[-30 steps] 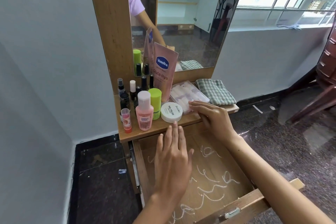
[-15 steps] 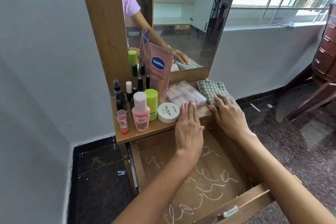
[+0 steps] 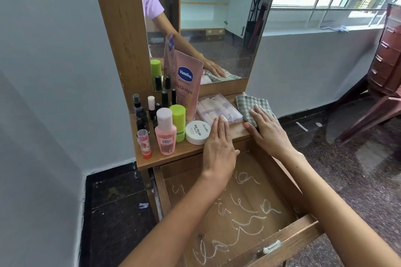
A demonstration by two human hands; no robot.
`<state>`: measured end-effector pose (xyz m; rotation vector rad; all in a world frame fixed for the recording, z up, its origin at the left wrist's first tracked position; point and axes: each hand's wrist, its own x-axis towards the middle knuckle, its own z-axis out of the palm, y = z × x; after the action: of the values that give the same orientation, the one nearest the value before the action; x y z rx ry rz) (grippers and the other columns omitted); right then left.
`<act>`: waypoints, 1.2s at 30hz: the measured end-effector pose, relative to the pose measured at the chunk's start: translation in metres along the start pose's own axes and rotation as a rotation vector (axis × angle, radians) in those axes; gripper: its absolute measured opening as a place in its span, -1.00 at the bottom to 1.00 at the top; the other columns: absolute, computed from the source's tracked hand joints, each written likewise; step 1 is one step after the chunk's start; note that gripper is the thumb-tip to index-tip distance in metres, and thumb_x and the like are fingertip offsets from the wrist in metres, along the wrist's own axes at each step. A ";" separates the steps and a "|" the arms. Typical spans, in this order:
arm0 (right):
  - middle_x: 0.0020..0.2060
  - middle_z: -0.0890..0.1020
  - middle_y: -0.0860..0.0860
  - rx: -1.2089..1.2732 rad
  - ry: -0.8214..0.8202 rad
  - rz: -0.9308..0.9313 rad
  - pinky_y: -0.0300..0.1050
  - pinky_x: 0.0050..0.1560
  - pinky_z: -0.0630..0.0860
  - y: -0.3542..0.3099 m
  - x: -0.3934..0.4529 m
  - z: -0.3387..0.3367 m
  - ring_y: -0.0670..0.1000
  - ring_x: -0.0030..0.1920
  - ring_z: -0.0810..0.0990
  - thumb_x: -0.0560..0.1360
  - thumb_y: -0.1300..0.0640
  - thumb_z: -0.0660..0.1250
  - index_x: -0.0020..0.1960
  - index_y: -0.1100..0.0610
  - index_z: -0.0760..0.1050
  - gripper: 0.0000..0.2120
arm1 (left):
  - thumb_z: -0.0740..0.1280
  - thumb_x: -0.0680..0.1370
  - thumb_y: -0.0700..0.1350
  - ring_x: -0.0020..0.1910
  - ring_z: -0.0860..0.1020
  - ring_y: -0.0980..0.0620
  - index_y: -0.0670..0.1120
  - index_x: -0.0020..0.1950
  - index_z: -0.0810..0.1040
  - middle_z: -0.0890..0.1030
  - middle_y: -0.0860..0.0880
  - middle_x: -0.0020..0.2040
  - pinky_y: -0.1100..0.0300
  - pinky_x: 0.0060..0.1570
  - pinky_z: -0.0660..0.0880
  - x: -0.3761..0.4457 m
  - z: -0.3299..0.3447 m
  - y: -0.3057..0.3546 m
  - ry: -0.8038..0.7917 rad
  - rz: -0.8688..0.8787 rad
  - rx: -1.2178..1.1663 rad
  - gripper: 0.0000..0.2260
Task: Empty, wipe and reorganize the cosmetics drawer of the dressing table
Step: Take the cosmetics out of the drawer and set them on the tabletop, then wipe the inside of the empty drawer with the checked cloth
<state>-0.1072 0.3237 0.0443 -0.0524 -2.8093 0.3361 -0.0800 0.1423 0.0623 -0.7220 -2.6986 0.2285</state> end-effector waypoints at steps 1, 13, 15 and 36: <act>0.51 0.18 0.05 0.018 0.011 0.006 0.02 0.50 0.07 -0.001 0.001 0.001 0.01 0.51 0.10 0.58 -0.17 0.06 0.47 0.10 0.24 -0.45 | -0.08 0.63 0.14 0.48 -0.16 -0.24 -0.40 0.41 -0.23 -0.10 -0.35 0.48 -0.06 0.35 -0.37 0.001 -0.001 0.000 -0.012 0.008 0.018 -0.32; 0.48 0.25 0.07 -0.033 0.008 0.008 -0.04 0.48 0.12 -0.001 0.007 0.001 0.01 0.50 0.17 0.62 -0.04 0.11 0.48 0.17 0.21 -0.49 | -0.05 0.63 0.13 0.48 -0.19 -0.22 -0.37 0.44 -0.21 -0.14 -0.33 0.48 -0.06 0.34 -0.39 0.003 -0.003 0.005 -0.067 -0.002 0.037 -0.33; 0.42 0.36 0.11 -0.034 0.071 0.011 -0.03 0.42 0.24 -0.003 0.009 0.002 0.05 0.45 0.29 0.61 0.05 0.16 0.43 0.20 0.32 -0.57 | -0.01 0.62 0.13 0.49 -0.19 -0.16 -0.30 0.48 -0.17 -0.16 -0.27 0.50 -0.03 0.38 -0.36 -0.005 -0.007 0.002 -0.037 0.023 -0.079 -0.34; -0.12 0.60 -0.06 0.421 0.092 0.001 -0.58 -0.22 0.31 -0.085 -0.150 -0.025 -0.19 -0.20 0.54 0.59 0.14 0.21 0.20 0.20 0.50 -0.75 | -0.29 0.48 0.34 0.44 -0.31 0.26 0.02 0.49 -0.26 -0.31 0.13 0.49 0.20 0.44 -0.28 -0.200 0.031 -0.086 -0.257 -0.025 -0.598 -0.33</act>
<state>0.0433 0.2354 0.0422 0.0243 -2.5898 0.8912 0.0328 -0.0358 -0.0016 -0.8611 -3.0412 -0.5537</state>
